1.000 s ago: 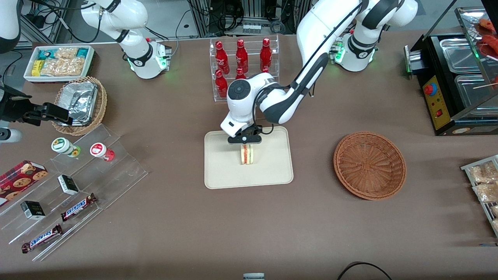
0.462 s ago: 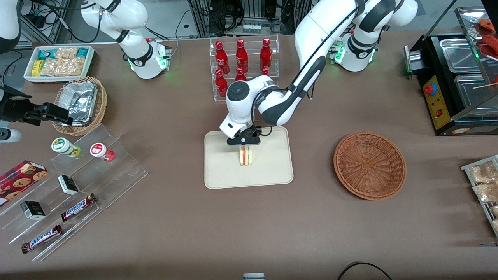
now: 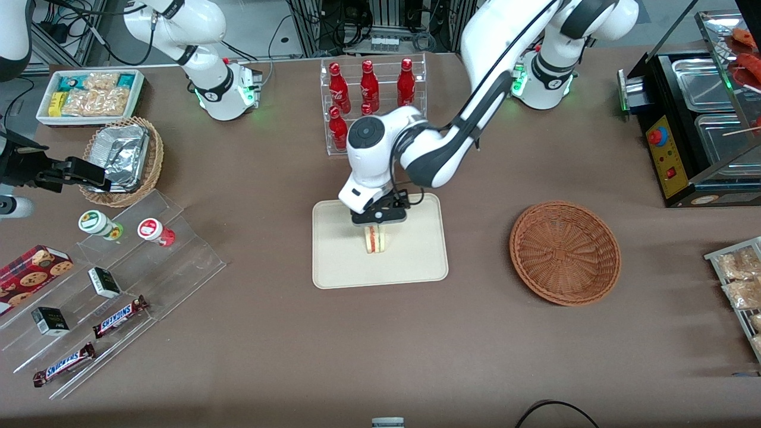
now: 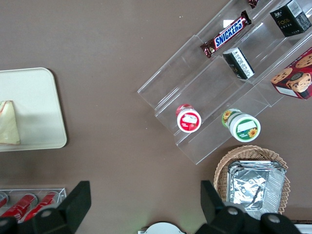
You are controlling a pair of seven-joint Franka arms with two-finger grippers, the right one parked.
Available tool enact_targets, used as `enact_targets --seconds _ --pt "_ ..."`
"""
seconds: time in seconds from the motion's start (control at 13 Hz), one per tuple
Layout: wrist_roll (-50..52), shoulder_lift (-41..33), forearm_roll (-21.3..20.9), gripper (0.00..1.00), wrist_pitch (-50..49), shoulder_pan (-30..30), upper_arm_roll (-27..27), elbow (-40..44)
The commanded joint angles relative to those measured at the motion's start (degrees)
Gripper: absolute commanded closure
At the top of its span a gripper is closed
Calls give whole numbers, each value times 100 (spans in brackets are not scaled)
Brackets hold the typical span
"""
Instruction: Place sandwich from basket to tray
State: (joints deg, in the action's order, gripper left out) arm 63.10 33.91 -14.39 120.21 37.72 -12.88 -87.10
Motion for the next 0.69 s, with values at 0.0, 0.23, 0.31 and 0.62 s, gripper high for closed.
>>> enact_targets --seconds 0.0,0.23,0.31,0.62 --pt "-61 -875 296 0 -715 -352 -4 -193" --pt "-866 -1648 681 0 -1358 -878 -13 -508" --pt "-1200 -1929 857 0 -1551 -1124 -13 -666" --pt "-2913 -3037 1130 0 -2087 -2275 -4 -1335"
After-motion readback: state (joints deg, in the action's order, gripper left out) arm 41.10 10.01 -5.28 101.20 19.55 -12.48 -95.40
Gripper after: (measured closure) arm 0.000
